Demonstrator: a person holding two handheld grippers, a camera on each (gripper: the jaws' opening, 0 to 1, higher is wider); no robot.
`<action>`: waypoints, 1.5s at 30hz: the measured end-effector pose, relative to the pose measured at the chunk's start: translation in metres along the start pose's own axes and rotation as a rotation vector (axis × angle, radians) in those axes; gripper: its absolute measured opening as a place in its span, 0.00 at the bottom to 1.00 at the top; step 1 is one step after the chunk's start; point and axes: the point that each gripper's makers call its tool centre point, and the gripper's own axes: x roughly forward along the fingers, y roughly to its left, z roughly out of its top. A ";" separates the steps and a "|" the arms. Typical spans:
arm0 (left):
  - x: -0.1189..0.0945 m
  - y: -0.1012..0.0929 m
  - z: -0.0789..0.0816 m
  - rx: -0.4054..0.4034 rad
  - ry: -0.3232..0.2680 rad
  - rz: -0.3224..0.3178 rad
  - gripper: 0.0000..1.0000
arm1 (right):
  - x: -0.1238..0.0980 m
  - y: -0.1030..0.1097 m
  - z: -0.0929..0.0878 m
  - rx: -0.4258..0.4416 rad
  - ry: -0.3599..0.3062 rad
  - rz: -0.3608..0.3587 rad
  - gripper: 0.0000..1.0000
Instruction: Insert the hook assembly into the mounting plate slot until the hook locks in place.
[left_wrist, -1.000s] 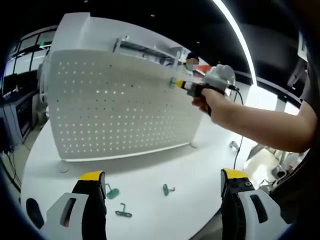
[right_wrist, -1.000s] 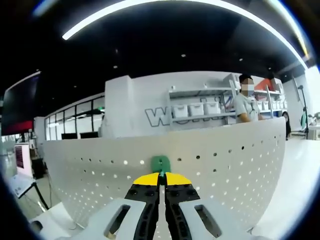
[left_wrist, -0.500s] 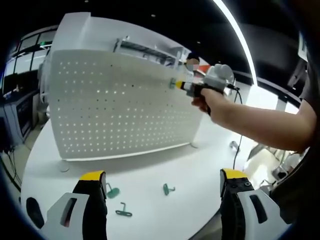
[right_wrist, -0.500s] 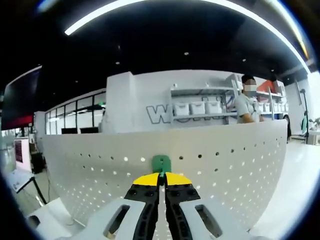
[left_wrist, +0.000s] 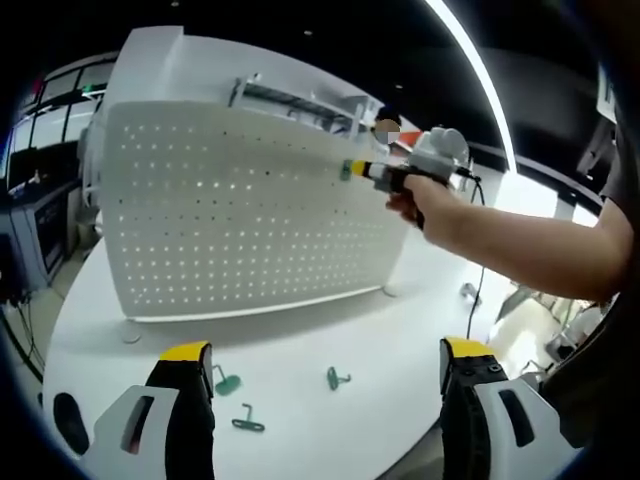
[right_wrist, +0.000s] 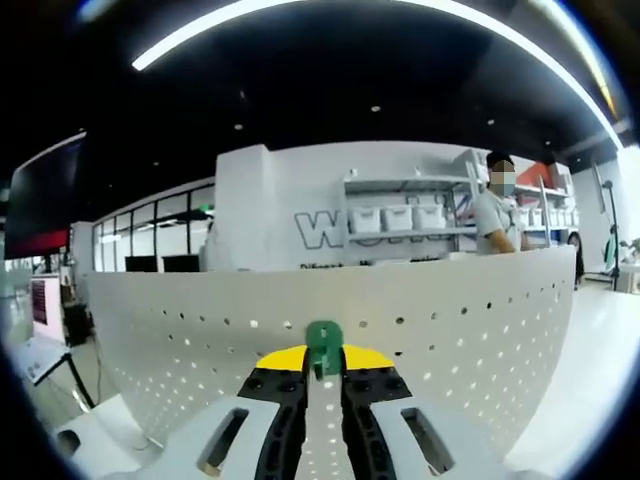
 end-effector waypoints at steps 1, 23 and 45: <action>0.000 -0.001 0.000 0.001 -0.001 0.000 0.96 | -0.001 0.000 0.002 -0.001 -0.004 0.001 0.10; -0.011 -0.011 -0.008 0.005 0.003 0.016 0.95 | -0.041 -0.001 0.042 -0.054 -0.067 0.040 0.18; -0.026 -0.022 -0.018 0.039 0.018 0.037 0.95 | -0.106 -0.009 0.014 -0.077 0.009 0.103 0.21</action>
